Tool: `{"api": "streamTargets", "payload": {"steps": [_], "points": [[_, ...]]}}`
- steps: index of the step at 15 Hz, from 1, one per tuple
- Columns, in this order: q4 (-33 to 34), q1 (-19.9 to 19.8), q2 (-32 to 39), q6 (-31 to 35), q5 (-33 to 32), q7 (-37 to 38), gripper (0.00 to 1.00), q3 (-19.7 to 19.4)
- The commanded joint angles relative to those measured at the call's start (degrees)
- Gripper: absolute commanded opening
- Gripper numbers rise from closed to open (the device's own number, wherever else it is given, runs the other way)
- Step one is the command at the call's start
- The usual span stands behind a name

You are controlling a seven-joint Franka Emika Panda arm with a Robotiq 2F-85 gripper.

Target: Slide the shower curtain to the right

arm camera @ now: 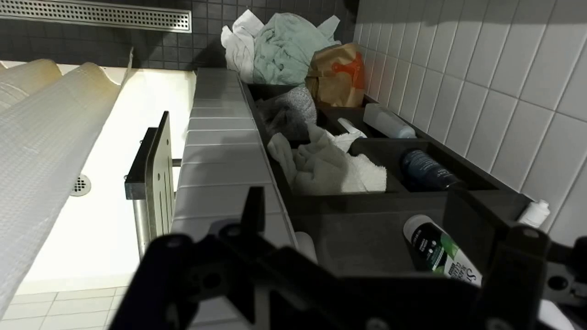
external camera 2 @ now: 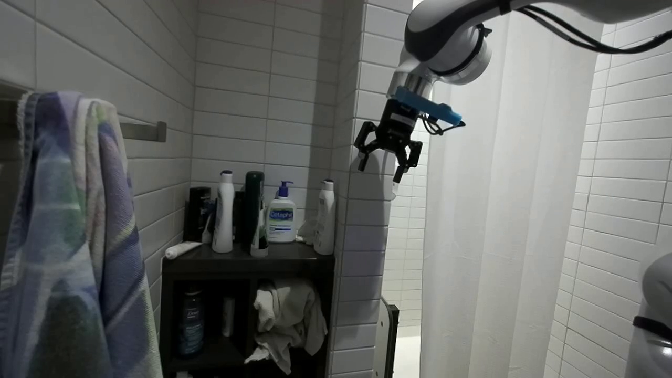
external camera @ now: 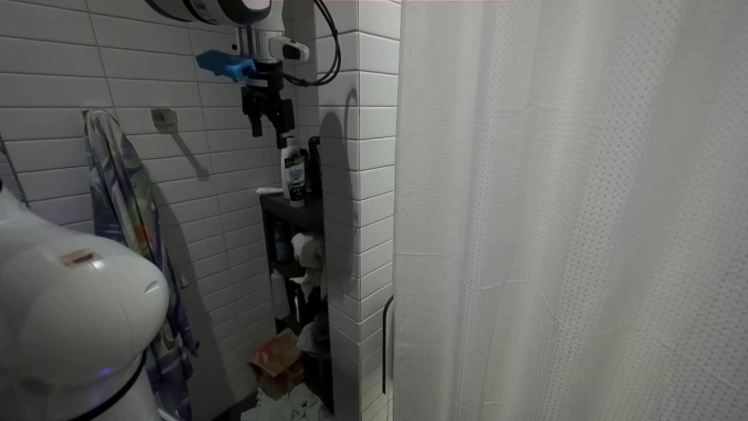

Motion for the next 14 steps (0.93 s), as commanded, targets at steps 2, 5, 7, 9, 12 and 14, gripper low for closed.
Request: {"api": "streamTargets", "payload": {"steps": [2, 5, 7, 9, 12, 14], "points": [[0.1, -0.1, 0.0, -0.1, 0.0, 0.0, 1.0, 0.1], [0.1, -0.1, 0.0, -0.1, 0.0, 0.0, 1.0, 0.1], [0.1, -0.1, 0.0, -0.1, 0.0, 0.0, 1.0, 0.1], [0.2, -0.3, -0.3, 0.1, -0.3, 0.3, 1.0, 0.2], [0.0, -0.9, -1.8, 0.4, -1.6, 2.0, 1.0, 0.7], [-0.7, -1.4, -3.5, -0.4, -2.9, 3.6, 1.0, 1.0]]}}
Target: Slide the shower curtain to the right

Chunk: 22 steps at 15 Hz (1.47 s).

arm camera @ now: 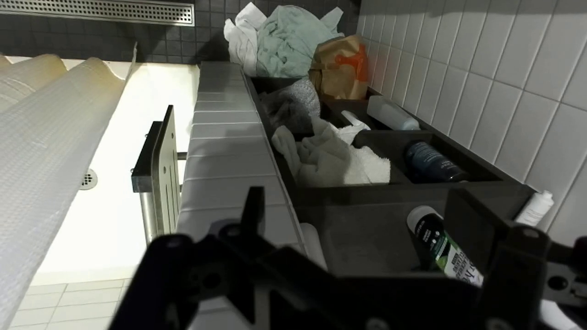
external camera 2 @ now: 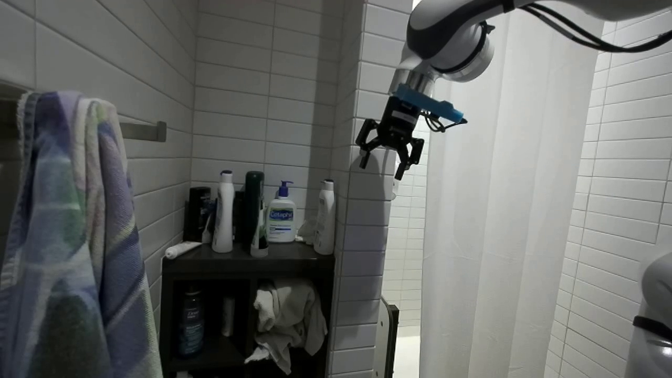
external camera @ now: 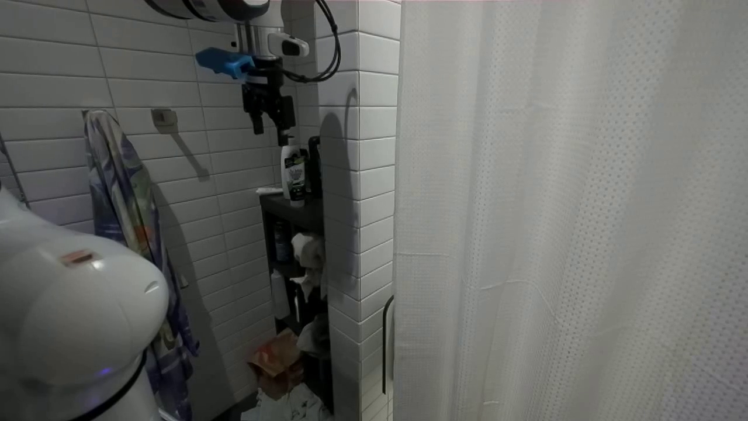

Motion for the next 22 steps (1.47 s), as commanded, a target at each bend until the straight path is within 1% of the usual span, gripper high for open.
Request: {"api": "streamTargets", "payload": {"steps": [1, 2, 3, 5, 6, 8, 9, 13, 15, 19, 22], "points": [[-1.0, -1.4, -3.7, -1.0, -2.5, 3.2, 1.0, 1.0], [-1.4, -1.5, -4.9, -1.9, -2.4, 3.4, 1.0, 0.7], [-1.5, -0.8, -5.8, -3.2, -1.0, 2.0, 1.0, -0.2], [-1.7, -0.1, -8.6, -7.5, 0.5, -0.2, 1.0, -1.3], [-1.7, -0.8, -9.8, -9.4, -0.1, 0.6, 1.0, -1.0], [-2.3, -3.0, -13.3, -10.0, -2.3, 3.8, 1.0, -0.2], [-2.8, -4.7, -15.6, -8.3, -4.2, 5.9, 1.0, 0.5], [-1.9, -9.0, -21.6, -7.4, -8.2, 10.0, 1.0, 1.3], [-1.3, -10.9, -24.2, -5.7, -9.3, 11.8, 1.0, 1.9], [-0.9, -15.0, -28.3, -0.6, -12.3, 15.8, 1.0, 3.8], [-0.7, -18.3, -29.5, 4.8, -15.3, 19.7, 1.0, 5.5]]}}
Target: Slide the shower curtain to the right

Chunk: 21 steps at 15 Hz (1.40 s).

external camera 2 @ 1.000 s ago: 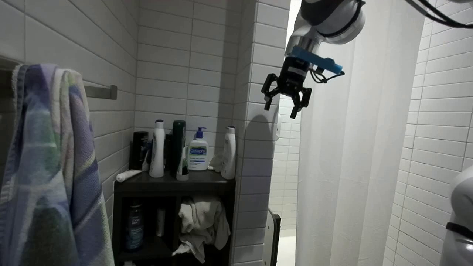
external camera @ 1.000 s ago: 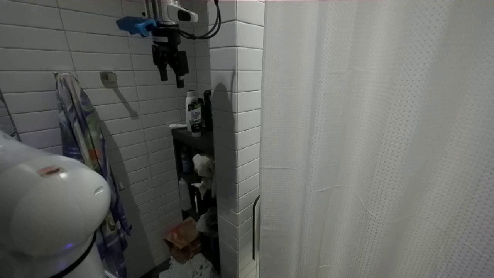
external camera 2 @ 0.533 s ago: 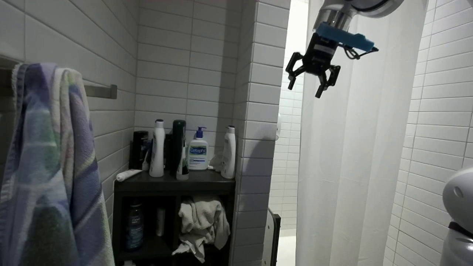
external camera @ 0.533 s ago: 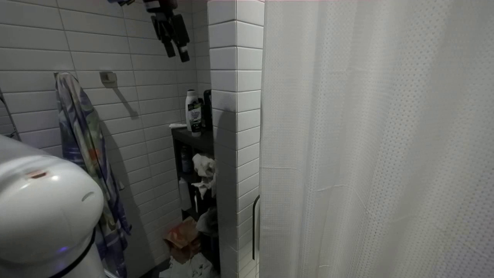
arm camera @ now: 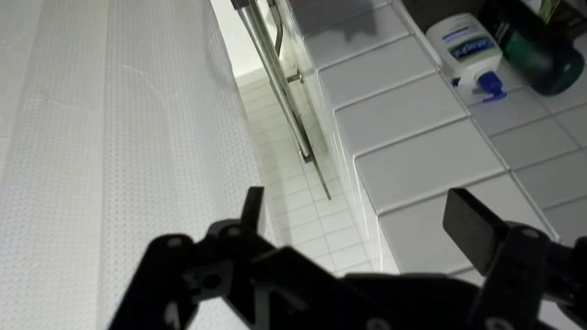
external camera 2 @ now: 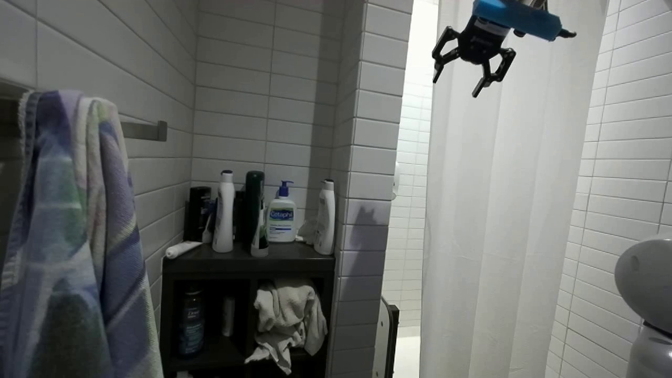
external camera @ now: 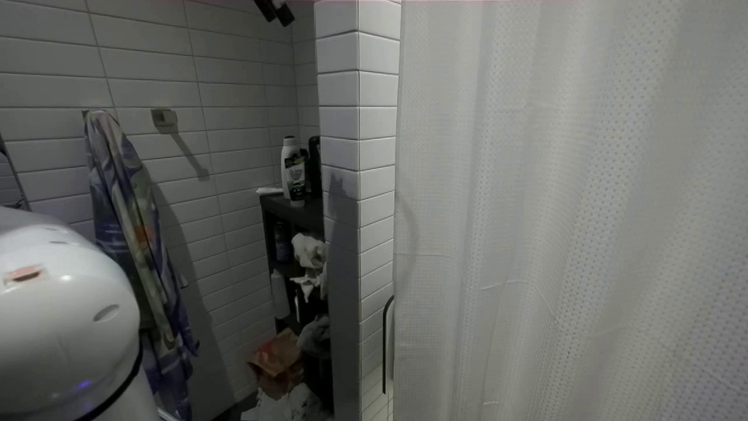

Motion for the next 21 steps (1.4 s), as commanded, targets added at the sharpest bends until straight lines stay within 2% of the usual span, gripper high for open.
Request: {"api": "streamTargets", "payload": {"steps": [1, 6, 9, 12, 17, 19, 21], "points": [[0.2, -5.0, -0.9, 6.8, -3.9, 5.3, 1.0, 2.6], [1.8, -11.8, 1.4, 16.1, -9.7, 13.3, 1.0, 4.8], [2.9, -14.6, 2.0, 19.4, -11.8, 15.4, 1.0, 3.5], [3.9, -16.5, 1.7, 22.3, -13.1, 15.5, 1.0, 0.1], [8.4, -16.5, 5.8, 31.5, -12.9, 9.3, 1.0, -8.4], [11.9, -14.2, 9.8, 36.6, -11.5, 3.4, 1.0, -12.4], [17.2, -11.4, 14.5, 36.8, -10.0, -4.5, 1.0, -15.0]]}}
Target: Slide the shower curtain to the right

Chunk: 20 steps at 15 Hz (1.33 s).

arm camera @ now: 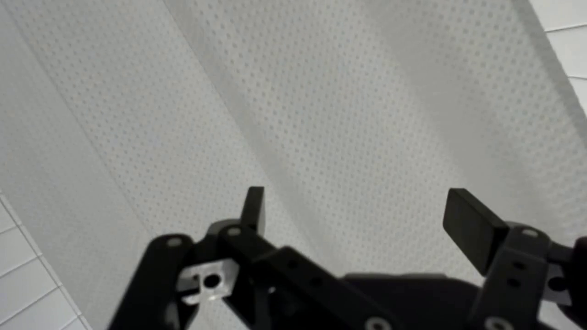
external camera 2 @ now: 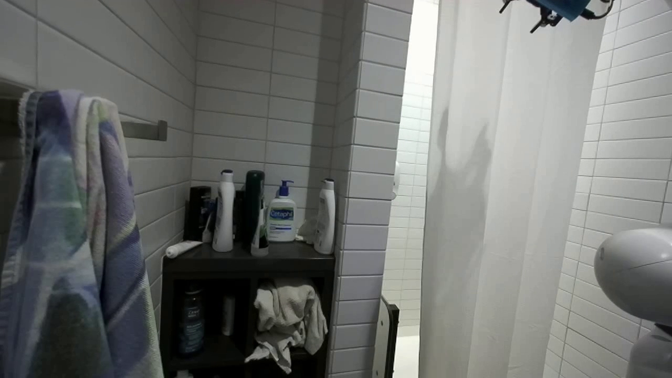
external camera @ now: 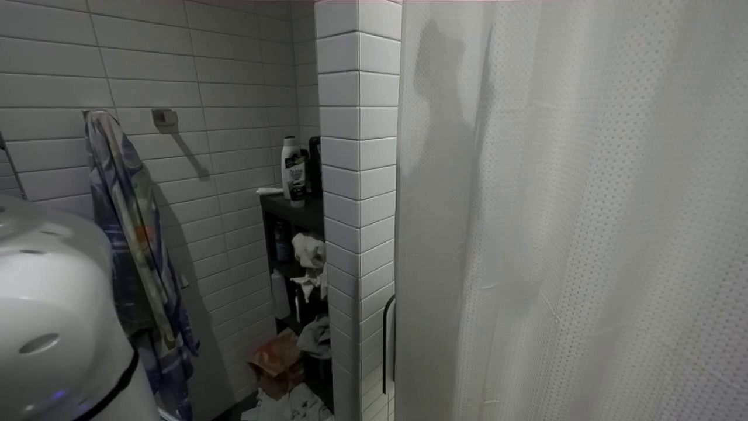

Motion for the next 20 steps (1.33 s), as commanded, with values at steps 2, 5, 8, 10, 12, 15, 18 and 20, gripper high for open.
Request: {"api": "streamTargets", "payload": {"steps": [2, 5, 8, 10, 12, 15, 18, 20], "points": [[14.0, 7.3, 12.4, -0.5, 3.6, -16.9, 1.0, -5.7], [22.0, 12.7, 17.6, -4.9, 6.6, -28.3, 1.0, -8.6], [30.2, 16.1, 20.0, -12.2, 8.8, -36.9, 1.0, -11.0], [32.7, 16.5, 21.2, -14.6, 8.8, -38.3, 1.0, -10.7], [35.6, 15.8, 21.3, -18.5, 7.5, -38.5, 1.0, -9.9], [33.6, 15.7, 19.8, -19.6, 7.4, -38.1, 1.0, -9.4], [35.0, 15.9, 19.8, -22.4, 7.0, -38.5, 1.0, -8.7], [35.0, 15.9, 19.8, -22.6, 7.0, -38.7, 1.0, -8.6]]}}
